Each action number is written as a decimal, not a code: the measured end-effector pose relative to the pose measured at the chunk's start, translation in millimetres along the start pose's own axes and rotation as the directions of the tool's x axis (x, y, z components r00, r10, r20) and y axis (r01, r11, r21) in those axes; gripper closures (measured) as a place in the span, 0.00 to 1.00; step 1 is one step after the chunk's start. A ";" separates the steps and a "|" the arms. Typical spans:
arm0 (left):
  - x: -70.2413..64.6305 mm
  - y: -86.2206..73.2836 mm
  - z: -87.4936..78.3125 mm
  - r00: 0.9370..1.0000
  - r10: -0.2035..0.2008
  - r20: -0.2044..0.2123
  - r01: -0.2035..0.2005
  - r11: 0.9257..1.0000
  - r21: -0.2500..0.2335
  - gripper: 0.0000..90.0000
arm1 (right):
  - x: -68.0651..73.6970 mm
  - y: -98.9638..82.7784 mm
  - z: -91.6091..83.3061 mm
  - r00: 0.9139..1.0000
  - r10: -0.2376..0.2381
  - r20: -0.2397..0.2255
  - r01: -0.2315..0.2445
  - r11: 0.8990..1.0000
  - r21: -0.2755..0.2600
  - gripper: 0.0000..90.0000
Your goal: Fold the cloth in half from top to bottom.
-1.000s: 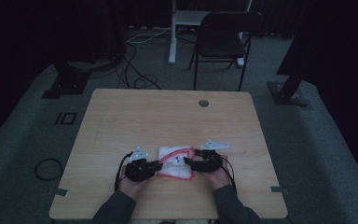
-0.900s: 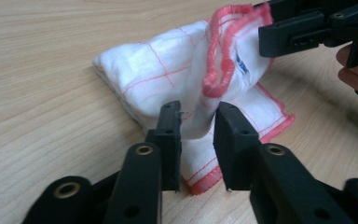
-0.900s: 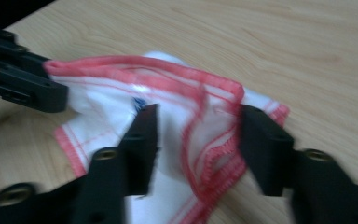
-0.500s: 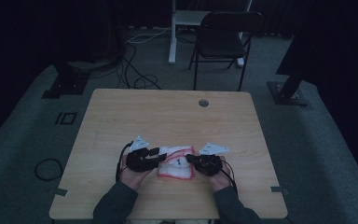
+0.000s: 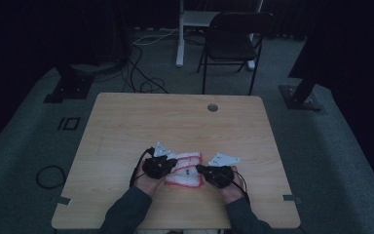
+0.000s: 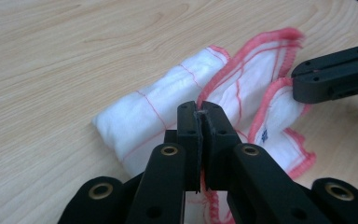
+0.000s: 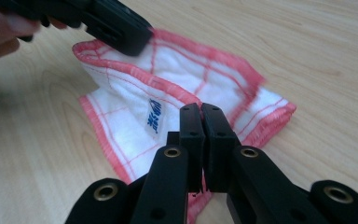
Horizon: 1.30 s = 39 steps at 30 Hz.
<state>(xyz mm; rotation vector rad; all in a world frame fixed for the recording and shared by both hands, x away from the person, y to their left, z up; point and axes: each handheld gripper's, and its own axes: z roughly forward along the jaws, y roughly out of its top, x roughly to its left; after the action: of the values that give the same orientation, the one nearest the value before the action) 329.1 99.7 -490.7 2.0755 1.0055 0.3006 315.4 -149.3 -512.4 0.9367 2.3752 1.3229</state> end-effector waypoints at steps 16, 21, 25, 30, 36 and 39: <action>-9.0 -43.5 -14.1 0.999 0.034 0.006 -0.034 0.999 -0.005 0.83 | 4.4 -12.9 -14.7 0.999 0.020 -0.031 -0.020 1.000 0.014 0.66; -10.9 -48.8 -15.1 0.999 0.042 -0.023 -0.043 0.999 -0.008 0.84 | 11.1 -13.6 -9.8 0.999 -0.012 -0.034 0.013 1.000 0.025 0.65; -11.0 -55.8 -17.1 0.998 0.058 -0.029 -0.058 0.998 0.008 0.94 | 11.3 -13.7 -11.1 0.997 -0.034 -0.071 0.037 0.999 0.036 0.85; -9.0 -65.7 -21.4 0.999 0.038 0.008 -0.038 0.999 -0.006 0.91 | 2.9 -17.0 -20.6 0.997 -0.012 -0.082 0.014 0.999 0.033 0.88; -10.8 -69.4 -26.4 0.999 0.040 0.020 -0.040 0.999 -0.023 0.82 | -2.2 -16.0 -27.4 0.997 0.039 -0.066 -0.040 0.999 -0.021 0.81; -8.8 -71.3 -30.0 0.999 0.034 0.012 -0.033 0.999 -0.026 0.82 | -2.3 -15.1 -29.0 0.998 0.047 -0.044 -0.049 0.998 -0.045 0.80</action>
<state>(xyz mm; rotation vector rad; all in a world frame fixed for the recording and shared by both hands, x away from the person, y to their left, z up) 268.4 136.2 -523.0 2.0707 0.9553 0.3154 296.2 -175.6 -509.2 0.9670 2.3570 1.4236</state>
